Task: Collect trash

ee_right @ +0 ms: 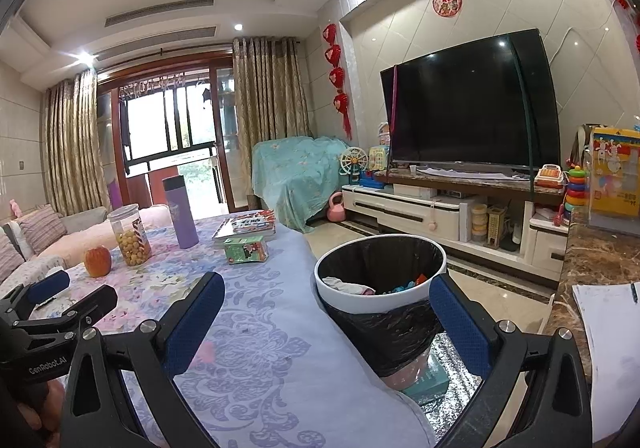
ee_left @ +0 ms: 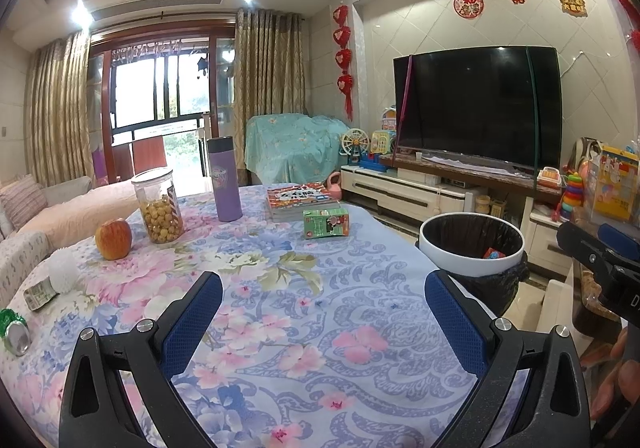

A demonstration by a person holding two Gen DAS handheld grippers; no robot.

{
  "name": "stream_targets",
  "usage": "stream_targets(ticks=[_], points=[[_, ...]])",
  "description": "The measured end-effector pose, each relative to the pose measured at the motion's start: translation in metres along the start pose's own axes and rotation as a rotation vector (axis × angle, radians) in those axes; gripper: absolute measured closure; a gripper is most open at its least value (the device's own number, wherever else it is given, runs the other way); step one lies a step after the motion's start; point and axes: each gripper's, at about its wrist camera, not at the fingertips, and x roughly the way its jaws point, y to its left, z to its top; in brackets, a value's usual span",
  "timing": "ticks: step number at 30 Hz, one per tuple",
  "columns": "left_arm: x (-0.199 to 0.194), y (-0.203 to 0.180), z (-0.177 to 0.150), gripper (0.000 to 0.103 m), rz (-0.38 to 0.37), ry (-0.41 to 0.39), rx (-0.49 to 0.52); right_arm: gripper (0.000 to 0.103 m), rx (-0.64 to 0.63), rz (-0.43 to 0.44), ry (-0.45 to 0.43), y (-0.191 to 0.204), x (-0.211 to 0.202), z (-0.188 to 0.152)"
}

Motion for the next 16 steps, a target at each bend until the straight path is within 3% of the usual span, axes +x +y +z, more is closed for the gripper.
stream_targets(ticks=[16], points=[[0.011, 0.005, -0.001, 0.001, -0.009, 0.03, -0.01, 0.0, 0.005, 0.025, 0.021, 0.005, 0.006, -0.001]])
